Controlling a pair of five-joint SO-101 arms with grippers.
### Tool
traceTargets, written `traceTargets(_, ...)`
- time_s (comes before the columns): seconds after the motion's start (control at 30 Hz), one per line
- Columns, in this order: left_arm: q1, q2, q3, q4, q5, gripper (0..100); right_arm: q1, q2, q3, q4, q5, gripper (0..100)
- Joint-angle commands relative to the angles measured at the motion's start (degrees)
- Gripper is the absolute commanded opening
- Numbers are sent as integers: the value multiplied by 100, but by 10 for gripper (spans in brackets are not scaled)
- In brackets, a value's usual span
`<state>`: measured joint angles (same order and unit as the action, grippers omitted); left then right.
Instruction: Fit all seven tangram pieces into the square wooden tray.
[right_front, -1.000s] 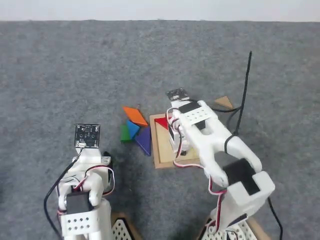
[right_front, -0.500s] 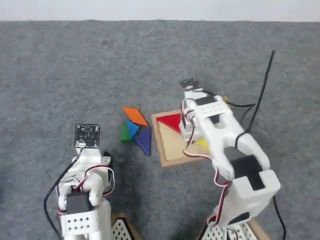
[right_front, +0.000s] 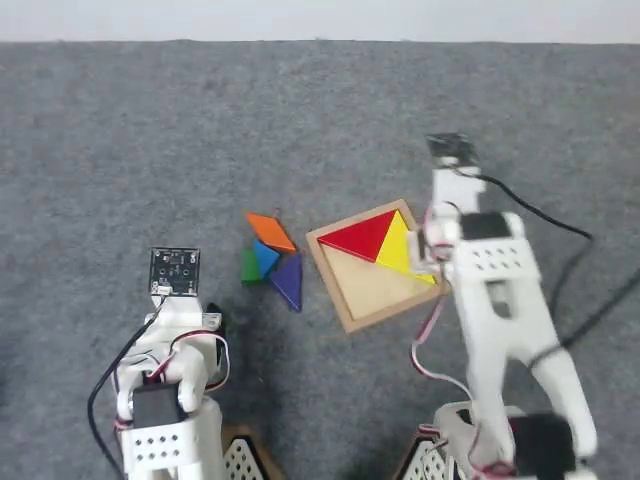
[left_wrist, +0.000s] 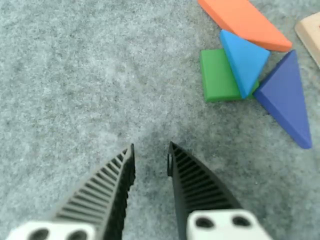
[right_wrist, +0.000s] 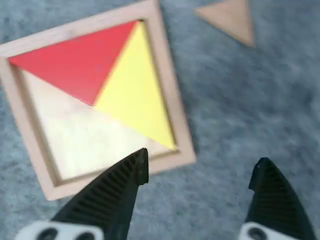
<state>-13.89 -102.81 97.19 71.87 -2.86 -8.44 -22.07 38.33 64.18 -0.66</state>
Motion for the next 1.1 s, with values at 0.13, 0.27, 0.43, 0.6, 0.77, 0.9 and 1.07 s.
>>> traceTargets(0.13,-35,-132,-66,0,18,100,1156,-505,624,-664,246,319)
traceTargets(0.27,-18,-132,-66,-211,-220,100,1042,13,492,-1270,888,318)
traceTargets(0.43,-53,-132,-66,-193,-818,100,927,1543,-466,-1288,1020,318)
traceTargets(0.6,-53,-132,-66,-176,-1099,98,963,2958,-1292,-1297,1169,317)
traceTargets(0.77,-53,-132,-66,-53,-1099,98,875,3187,-1240,-1305,1222,274)
traceTargets(0.9,-53,-132,-66,-44,-1099,98,664,3134,-923,-1288,1371,273)
traceTargets(1.07,-53,-132,-66,-44,-1099,98,295,2563,-316,-1314,1354,273)
